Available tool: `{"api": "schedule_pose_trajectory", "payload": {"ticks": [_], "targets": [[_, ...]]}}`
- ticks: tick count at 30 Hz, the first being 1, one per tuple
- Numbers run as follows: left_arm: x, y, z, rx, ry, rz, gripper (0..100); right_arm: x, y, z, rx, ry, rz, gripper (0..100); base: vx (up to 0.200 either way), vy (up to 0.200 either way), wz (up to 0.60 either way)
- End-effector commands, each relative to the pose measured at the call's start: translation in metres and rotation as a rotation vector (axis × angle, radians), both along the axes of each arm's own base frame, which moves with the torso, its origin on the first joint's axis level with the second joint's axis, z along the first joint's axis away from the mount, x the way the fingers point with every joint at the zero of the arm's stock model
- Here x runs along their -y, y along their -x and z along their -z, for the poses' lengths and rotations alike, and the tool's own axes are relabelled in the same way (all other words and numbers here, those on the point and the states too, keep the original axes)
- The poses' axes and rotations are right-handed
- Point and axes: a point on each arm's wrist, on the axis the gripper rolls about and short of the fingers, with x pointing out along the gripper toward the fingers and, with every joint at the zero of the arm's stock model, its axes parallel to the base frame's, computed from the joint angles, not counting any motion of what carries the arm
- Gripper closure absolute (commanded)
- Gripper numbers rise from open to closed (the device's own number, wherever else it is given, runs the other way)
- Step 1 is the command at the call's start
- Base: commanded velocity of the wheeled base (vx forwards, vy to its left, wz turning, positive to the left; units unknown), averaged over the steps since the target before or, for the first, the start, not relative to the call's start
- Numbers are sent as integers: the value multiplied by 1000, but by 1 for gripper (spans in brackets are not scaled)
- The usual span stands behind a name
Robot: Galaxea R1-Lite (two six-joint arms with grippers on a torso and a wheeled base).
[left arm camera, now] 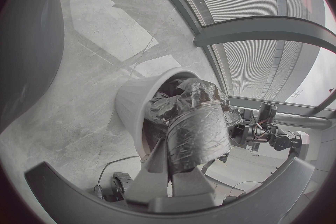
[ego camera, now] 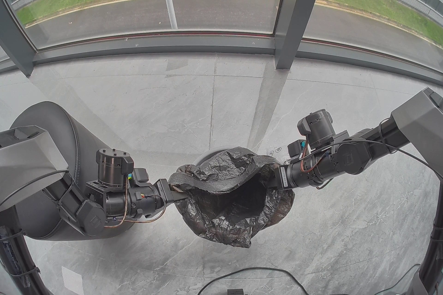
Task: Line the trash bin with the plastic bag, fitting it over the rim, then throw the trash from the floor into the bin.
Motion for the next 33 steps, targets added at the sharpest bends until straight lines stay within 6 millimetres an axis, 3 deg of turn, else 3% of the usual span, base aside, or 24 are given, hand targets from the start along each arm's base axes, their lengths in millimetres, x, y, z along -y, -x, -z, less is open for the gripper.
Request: {"api": "schedule_pose_trajectory", "payload": {"ticks": [1,13,20,22,28,33], "targets": [[0,-9,7,-6,-5,-7,100,3,-4,11,-17,16,16,100,0,0,0],[-9,-21,10,12,-11,-35,100,7,-12,6,52,48,74,100,0,0,0],[-13,-19,9,14,-27,-60,100,2,-4,-11,95,14,59,100,0,0,0],[-12,-19,9,18,-34,-72,100,-20,7,-18,110,-4,3,100,0,0,0],[-12,-14,7,20,-37,-69,100,-50,19,-20,80,-84,-61,100,0,0,0],[-12,-13,4,25,-35,-66,100,-61,11,-7,50,-115,-83,100,0,0,0]]}}
